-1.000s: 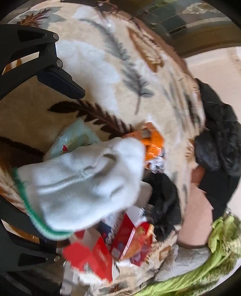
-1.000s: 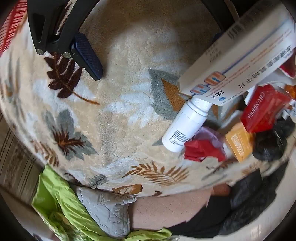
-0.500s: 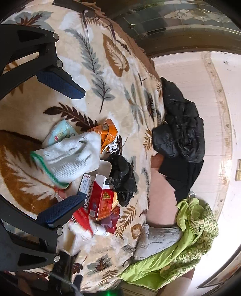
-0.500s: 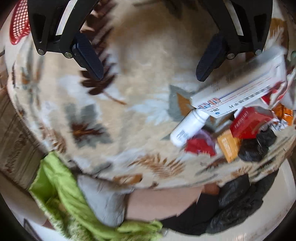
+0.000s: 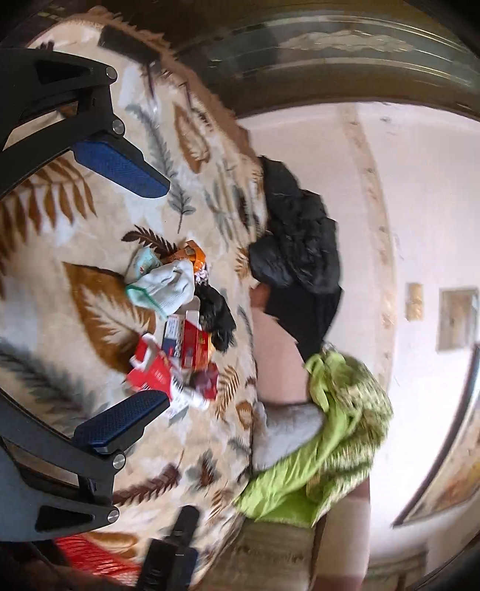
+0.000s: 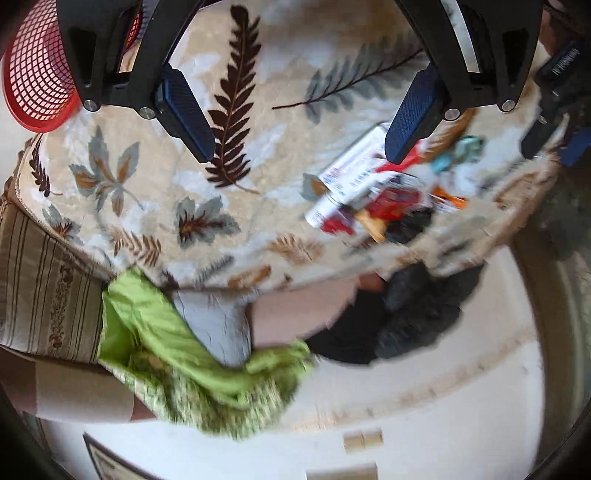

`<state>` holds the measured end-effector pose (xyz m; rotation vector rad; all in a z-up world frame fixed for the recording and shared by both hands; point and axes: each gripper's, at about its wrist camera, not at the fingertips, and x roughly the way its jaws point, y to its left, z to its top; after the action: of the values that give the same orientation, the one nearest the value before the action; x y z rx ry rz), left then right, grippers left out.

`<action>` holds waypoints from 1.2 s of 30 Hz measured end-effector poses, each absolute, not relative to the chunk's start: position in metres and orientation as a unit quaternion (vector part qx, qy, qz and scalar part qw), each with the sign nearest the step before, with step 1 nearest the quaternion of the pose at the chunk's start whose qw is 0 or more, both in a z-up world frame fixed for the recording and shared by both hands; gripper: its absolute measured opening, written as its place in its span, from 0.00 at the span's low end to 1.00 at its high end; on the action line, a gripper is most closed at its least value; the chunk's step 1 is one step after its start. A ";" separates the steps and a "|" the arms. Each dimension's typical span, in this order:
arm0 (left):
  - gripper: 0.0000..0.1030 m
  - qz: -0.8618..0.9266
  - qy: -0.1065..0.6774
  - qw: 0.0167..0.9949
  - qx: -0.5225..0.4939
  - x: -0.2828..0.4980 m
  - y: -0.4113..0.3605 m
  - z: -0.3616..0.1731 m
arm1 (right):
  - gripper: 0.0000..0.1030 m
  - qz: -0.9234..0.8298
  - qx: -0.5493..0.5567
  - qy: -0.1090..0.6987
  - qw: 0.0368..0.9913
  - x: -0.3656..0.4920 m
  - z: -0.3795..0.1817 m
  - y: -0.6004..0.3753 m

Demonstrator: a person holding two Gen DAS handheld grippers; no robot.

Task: Collect trash
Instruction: 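Grasp the white knit glove with the left tool while the right tool approaches the red tissue box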

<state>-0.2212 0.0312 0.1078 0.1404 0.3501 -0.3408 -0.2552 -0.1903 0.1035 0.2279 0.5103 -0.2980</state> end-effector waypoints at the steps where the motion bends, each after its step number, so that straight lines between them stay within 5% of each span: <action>1: 1.00 -0.176 0.167 0.968 0.064 -0.233 0.036 0.108 | 0.92 -0.141 0.105 0.242 0.954 -0.268 0.106 -0.186; 36: 1.00 -0.156 0.198 0.965 0.069 -0.245 0.041 0.096 | 0.92 -0.158 0.048 0.240 0.956 -0.301 0.101 -0.160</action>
<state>-0.2448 0.0409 0.0958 0.1399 0.4008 -0.3155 -0.3008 -0.1599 0.1006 0.0984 0.4878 -0.3216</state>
